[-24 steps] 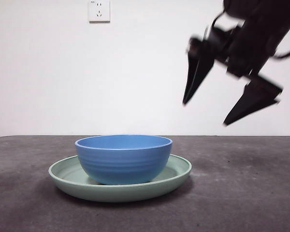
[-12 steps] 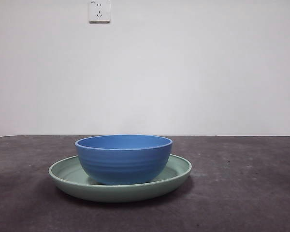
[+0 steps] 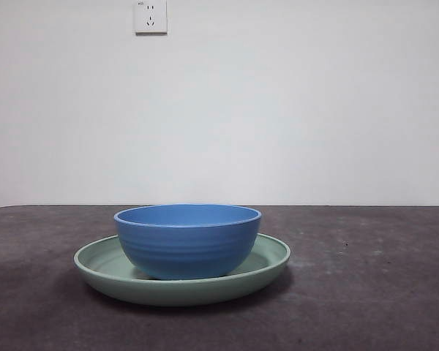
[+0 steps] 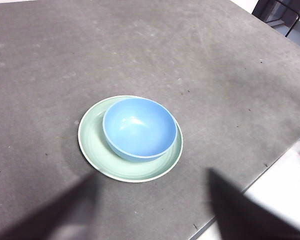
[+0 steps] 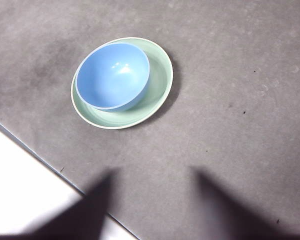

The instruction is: Pick up the blue bowl, put it on the green plate, put it on desk

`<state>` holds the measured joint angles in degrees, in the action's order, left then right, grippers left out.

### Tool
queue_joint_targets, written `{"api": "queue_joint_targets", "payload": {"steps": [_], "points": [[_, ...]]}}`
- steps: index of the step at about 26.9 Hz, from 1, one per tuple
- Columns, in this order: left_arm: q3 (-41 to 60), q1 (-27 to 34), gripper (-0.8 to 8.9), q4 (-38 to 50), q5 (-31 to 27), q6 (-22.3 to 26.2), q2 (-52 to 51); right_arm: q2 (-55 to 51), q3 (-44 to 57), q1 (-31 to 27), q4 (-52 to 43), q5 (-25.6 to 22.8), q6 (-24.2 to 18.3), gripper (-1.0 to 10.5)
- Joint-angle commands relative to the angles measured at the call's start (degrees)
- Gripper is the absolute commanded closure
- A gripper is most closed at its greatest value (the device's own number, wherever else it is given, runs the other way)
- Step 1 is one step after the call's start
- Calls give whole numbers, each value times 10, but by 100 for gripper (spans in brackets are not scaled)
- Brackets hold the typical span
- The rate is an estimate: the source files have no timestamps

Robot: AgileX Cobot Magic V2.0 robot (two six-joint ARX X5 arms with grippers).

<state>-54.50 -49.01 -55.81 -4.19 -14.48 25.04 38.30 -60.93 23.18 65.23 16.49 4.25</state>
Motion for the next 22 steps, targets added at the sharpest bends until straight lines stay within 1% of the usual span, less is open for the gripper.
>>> {"api": "queue_joint_targets", "payload": {"steps": [1, 16, 19, 22], "points": [[-5, -5, 767, 10, -2, 1, 0, 4, -10, 3, -5, 2, -4, 906], [-5, -5, 767, 12, -2, 1, 0, 4, -10, 3, -5, 0, -4, 906], [-4, 20, 767, 14, -1, 1, -4, 4, -10, 3, -5, 0, -4, 906], [-4, 71, 767, 14, -1, 0, -4, 4, -10, 3, -5, 0, -4, 906]]}}
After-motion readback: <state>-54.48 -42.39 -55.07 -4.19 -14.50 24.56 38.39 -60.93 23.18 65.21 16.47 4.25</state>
